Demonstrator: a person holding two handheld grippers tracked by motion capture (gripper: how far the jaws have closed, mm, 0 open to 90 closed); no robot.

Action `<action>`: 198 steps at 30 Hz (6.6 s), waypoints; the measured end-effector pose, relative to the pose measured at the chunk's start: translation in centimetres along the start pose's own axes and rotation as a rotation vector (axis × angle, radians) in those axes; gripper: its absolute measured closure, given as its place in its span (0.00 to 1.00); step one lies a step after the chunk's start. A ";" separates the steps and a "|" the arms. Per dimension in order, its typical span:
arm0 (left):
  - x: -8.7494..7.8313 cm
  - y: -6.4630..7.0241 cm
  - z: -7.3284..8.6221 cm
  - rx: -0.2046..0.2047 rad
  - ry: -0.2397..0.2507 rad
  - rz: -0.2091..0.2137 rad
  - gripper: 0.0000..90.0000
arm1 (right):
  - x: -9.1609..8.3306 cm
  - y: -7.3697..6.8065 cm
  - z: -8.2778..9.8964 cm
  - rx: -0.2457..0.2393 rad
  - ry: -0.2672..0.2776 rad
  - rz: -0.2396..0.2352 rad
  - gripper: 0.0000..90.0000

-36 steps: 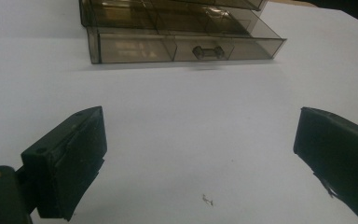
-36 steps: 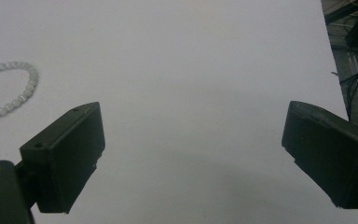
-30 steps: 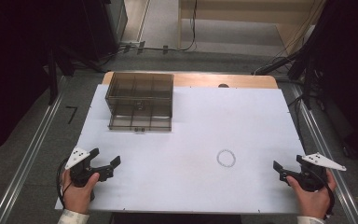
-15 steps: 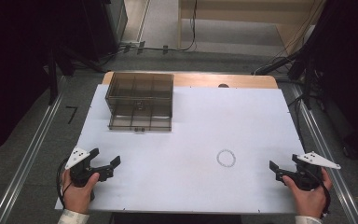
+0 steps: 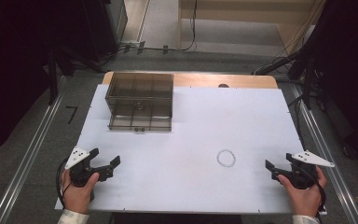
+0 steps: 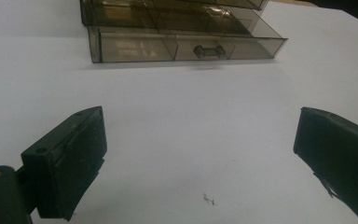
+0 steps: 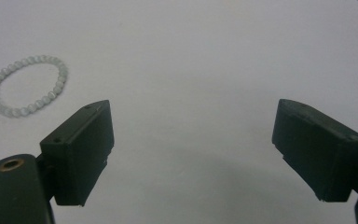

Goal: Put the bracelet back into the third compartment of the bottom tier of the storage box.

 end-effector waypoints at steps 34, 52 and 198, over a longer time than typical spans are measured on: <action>0.0 0.0 0.0 0.002 0.003 -0.002 0.04 | 2.8 -2.9 -1.5 -0.075 -0.034 -0.052 0.19; -0.1 0.0 -0.1 -0.001 0.005 0.000 0.04 | 3.9 -4.1 -1.8 -0.113 -0.058 -0.129 0.35; 0.0 -0.1 -0.1 0.005 0.007 0.004 0.04 | 8.7 -13.7 -9.2 -0.254 0.000 -0.342 0.95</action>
Point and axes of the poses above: each handheld gripper's, and its own axes: x roughly forward along the jaws, z roughly out of its underside, y roughly to its right, the point moved 6 cm from there along x, roughly forward along the jaws, and after that the axes turned 15 degrees about -z, right-handed, at the moved point
